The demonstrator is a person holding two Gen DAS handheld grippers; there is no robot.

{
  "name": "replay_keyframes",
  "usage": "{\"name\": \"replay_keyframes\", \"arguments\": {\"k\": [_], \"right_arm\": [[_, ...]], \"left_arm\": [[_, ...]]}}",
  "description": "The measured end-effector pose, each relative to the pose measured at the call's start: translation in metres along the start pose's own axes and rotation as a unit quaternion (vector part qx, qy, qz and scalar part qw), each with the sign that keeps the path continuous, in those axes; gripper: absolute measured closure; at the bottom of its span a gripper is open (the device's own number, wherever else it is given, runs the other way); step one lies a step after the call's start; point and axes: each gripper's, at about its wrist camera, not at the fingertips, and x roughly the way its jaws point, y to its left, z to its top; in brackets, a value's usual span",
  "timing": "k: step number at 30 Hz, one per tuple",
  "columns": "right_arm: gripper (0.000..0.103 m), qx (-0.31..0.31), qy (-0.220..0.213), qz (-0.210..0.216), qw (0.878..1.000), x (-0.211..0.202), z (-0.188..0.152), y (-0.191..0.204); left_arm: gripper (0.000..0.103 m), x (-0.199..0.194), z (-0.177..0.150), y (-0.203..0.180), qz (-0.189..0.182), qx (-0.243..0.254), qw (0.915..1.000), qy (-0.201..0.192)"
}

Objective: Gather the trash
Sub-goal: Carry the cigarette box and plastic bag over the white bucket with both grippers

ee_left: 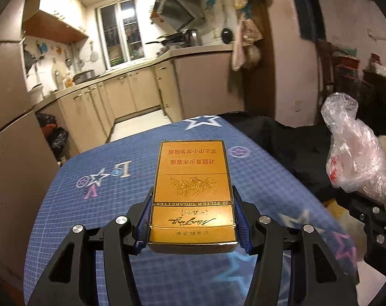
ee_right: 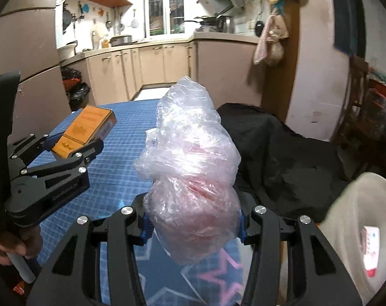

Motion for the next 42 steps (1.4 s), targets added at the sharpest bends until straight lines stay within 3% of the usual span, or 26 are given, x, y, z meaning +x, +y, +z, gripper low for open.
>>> {"name": "replay_keyframes", "arguments": {"k": [12, 24, 34, 36, 42], "right_arm": [[0.057, 0.061, -0.026, -0.074, 0.995, -0.058, -0.029, -0.076], [0.057, 0.113, -0.04, -0.147, 0.982, -0.102, -0.053, -0.15], [0.056, 0.133, -0.039, -0.223, 0.965, -0.132, -0.072, -0.213], [0.056, 0.141, -0.033, -0.232, 0.962, -0.13, -0.073, -0.229], [0.056, 0.144, -0.004, -0.245, 0.959, -0.114, -0.077, -0.259]], "left_arm": [[0.047, -0.033, 0.002, -0.104, -0.069, 0.072, 0.9948, -0.022], [0.047, -0.053, 0.019, -0.21, -0.133, 0.14, 0.9799, -0.05], [0.047, -0.045, 0.03, -0.292, -0.201, 0.19, 0.96, -0.044], [0.047, -0.039, 0.037, -0.309, -0.233, 0.194, 0.9525, -0.033], [0.046, -0.026, 0.042, -0.34, -0.277, 0.208, 0.9379, -0.015]]}}
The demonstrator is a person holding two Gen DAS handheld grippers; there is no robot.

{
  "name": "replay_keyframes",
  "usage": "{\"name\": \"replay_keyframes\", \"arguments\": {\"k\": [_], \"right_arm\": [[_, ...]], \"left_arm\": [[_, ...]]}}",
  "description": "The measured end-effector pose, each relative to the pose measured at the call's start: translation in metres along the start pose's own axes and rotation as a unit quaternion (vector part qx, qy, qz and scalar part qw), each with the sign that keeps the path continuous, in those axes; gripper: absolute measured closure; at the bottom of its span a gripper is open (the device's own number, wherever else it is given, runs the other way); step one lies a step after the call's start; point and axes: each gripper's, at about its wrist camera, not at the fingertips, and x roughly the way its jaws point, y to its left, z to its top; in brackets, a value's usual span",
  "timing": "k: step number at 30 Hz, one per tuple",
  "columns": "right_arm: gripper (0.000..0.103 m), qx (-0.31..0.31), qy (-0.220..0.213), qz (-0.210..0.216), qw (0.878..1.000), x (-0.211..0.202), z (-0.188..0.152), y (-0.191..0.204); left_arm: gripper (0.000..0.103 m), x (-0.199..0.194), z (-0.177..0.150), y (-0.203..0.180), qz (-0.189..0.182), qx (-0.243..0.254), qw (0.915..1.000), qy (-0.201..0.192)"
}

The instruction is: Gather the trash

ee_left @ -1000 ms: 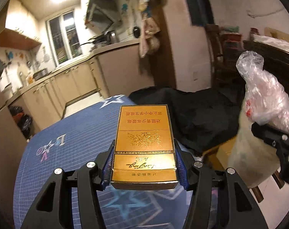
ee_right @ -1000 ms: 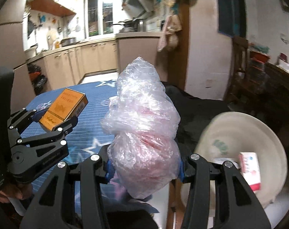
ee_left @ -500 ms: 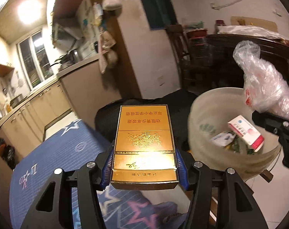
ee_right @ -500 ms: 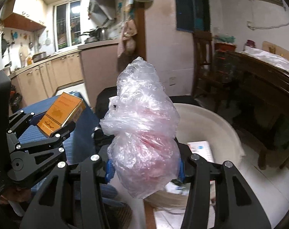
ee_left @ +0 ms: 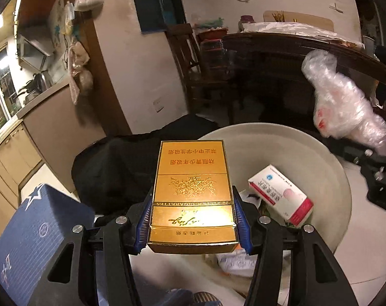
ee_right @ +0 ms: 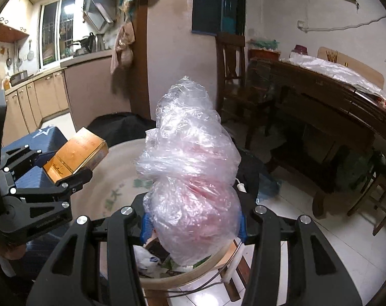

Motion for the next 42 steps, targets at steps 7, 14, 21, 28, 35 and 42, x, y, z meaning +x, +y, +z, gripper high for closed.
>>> {"name": "replay_keyframes", "arguments": {"k": [7, 14, 21, 28, 35, 42], "right_arm": [[0.035, -0.009, 0.02, -0.011, 1.0, 0.029, -0.003, 0.007], [0.035, -0.003, 0.021, -0.005, 1.0, 0.032, -0.004, 0.004], [0.035, 0.021, 0.005, 0.004, 1.0, 0.015, -0.005, 0.007], [0.013, 0.058, -0.015, 0.018, 0.998, -0.022, -0.018, 0.023], [0.006, 0.079, -0.043, 0.0, 0.996, -0.094, -0.047, 0.051], [0.005, 0.058, -0.019, -0.114, 0.992, -0.163, -0.086, 0.08]], "left_arm": [[0.016, 0.017, 0.004, -0.004, -0.006, 0.015, 0.9999, -0.003], [0.016, 0.019, -0.003, 0.003, 0.009, 0.013, 0.9999, 0.001], [0.016, -0.001, -0.01, 0.01, 0.024, 0.009, 0.9996, -0.014], [0.016, -0.046, -0.03, 0.017, -0.003, -0.005, 0.9991, -0.043], [0.005, -0.119, -0.068, 0.025, -0.052, 0.005, 0.9932, -0.104], [0.005, -0.189, -0.117, 0.026, -0.09, 0.013, 0.9874, -0.13]]}}
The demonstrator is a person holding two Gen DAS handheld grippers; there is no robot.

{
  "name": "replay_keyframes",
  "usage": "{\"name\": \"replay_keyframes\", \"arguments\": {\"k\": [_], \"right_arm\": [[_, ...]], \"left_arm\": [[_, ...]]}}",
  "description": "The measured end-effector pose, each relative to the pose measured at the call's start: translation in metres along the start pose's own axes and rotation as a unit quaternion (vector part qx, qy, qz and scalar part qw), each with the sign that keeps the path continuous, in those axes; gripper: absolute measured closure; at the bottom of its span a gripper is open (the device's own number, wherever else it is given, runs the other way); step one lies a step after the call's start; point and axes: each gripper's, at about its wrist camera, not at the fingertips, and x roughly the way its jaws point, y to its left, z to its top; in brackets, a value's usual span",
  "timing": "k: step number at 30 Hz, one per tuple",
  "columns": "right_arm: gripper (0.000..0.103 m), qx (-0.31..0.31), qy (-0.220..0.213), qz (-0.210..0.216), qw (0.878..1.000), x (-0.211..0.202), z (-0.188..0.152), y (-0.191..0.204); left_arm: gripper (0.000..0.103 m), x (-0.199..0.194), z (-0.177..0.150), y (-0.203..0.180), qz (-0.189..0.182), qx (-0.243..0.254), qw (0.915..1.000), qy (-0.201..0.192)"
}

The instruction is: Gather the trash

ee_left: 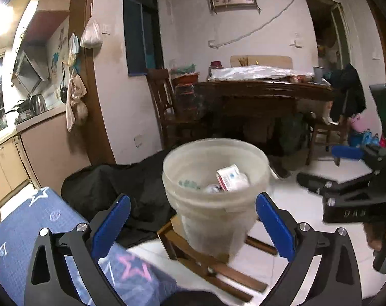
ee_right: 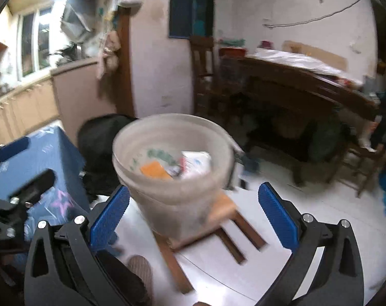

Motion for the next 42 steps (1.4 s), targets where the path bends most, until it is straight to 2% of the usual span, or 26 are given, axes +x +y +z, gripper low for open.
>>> {"name": "replay_keyframes", "arguments": {"k": [2, 4, 5, 7, 10, 12, 15, 18, 23, 27, 32, 42], "right_arm": [[0.005, -0.007, -0.005, -0.022, 1.0, -0.018, -0.01, 0.0], [0.005, -0.015, 0.004, -0.066, 0.998, -0.032, -0.019, 0.001], [0.005, -0.018, 0.009, -0.074, 0.997, -0.038, -0.024, 0.0], [0.005, -0.016, 0.019, -0.06, 0.998, -0.045, -0.035, -0.004], [0.006, 0.003, 0.032, -0.031, 0.999, -0.054, -0.05, -0.012], [0.006, 0.004, 0.029, -0.031, 0.999, -0.058, -0.054, -0.013], [0.006, -0.002, -0.003, -0.046, 0.999, -0.074, -0.052, -0.016], [0.005, 0.005, -0.031, -0.049, 0.998, -0.094, -0.048, -0.024], [0.005, 0.015, -0.073, -0.068, 0.995, -0.124, -0.049, -0.032], [0.005, 0.004, -0.088, -0.078, 0.993, -0.14, -0.055, -0.027], [0.005, -0.011, -0.116, -0.089, 0.989, -0.151, -0.052, -0.023], [0.005, -0.004, -0.158, -0.106, 0.982, -0.174, -0.041, -0.039]], "left_arm": [[0.005, -0.015, -0.009, -0.009, 0.007, 0.005, 1.0, -0.002], [0.005, -0.028, -0.018, -0.018, 0.011, 0.005, 0.9999, -0.006], [0.005, -0.035, -0.023, -0.022, 0.008, 0.003, 0.9999, -0.006], [0.005, -0.043, -0.029, -0.031, 0.016, 0.008, 0.9998, -0.005], [0.005, -0.054, -0.04, -0.046, 0.058, 0.034, 0.9978, -0.003], [0.005, -0.063, -0.044, -0.051, 0.057, 0.033, 0.9978, 0.003], [0.005, -0.083, -0.038, -0.053, 0.071, 0.027, 0.997, -0.018], [0.005, -0.104, -0.025, -0.052, 0.094, -0.003, 0.9938, -0.06], [0.005, -0.125, -0.019, -0.064, 0.086, -0.046, 0.9915, -0.085], [0.005, -0.14, -0.013, -0.077, 0.089, -0.03, 0.9899, -0.107], [0.005, -0.15, -0.005, -0.093, 0.099, -0.007, 0.9876, -0.121], [0.005, -0.159, 0.008, -0.096, 0.126, -0.035, 0.9836, -0.125]]}}
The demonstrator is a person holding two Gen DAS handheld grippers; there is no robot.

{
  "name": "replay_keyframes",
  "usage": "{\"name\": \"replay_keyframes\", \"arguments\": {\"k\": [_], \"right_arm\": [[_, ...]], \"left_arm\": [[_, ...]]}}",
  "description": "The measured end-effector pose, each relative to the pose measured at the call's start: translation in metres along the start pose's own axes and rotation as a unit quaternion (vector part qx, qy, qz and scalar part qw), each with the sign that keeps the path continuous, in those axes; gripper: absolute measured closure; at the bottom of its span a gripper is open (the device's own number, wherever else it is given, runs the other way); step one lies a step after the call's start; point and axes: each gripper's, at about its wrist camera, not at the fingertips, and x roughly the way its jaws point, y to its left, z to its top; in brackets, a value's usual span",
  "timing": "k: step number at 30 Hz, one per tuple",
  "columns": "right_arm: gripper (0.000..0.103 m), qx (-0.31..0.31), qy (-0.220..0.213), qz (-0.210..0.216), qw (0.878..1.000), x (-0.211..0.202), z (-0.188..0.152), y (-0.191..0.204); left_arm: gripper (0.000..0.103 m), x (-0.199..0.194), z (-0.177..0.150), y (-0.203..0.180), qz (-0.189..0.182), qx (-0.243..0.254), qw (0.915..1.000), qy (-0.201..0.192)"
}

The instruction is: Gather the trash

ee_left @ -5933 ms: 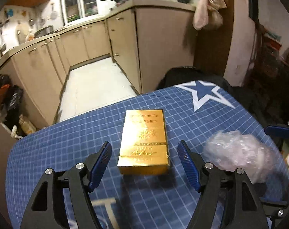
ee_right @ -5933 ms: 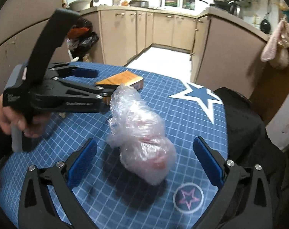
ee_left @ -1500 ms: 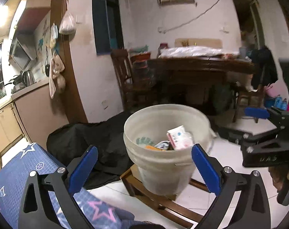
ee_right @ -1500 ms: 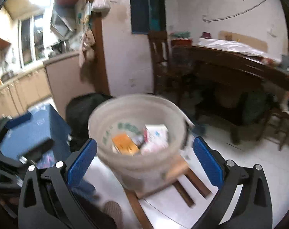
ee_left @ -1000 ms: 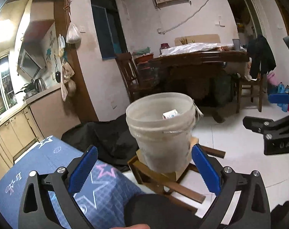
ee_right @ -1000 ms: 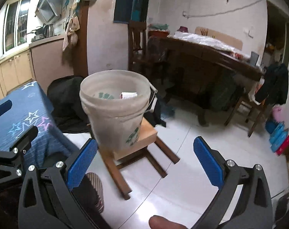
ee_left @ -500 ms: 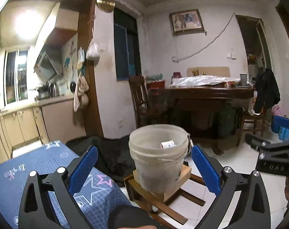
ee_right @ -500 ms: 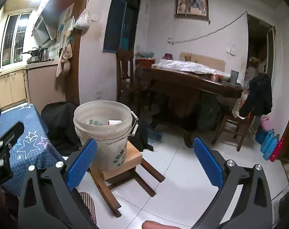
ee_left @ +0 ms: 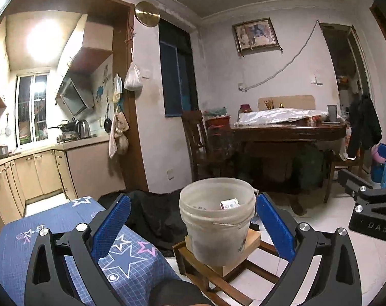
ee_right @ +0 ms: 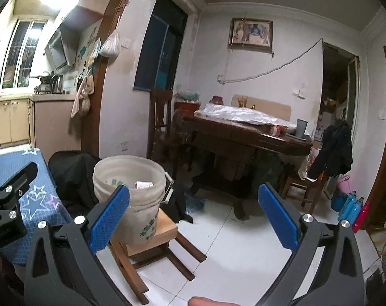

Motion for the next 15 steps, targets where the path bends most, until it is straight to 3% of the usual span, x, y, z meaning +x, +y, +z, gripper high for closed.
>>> {"name": "replay_keyframes", "arguments": {"k": [4, 10, 15], "right_arm": [[0.005, 0.011, -0.008, 0.002, 1.0, -0.003, 0.005, -0.007], [0.005, 0.012, 0.01, 0.02, 1.0, 0.002, 0.005, -0.008], [0.005, -0.001, 0.015, 0.025, 1.0, 0.007, 0.011, 0.001]], "left_arm": [[0.005, -0.006, 0.002, -0.001, 0.006, 0.008, 0.9999, -0.002], [0.005, 0.001, 0.003, -0.002, 0.024, 0.022, 0.9987, 0.039], [0.005, 0.004, 0.019, 0.002, 0.03, 0.038, 0.9978, 0.045]]}}
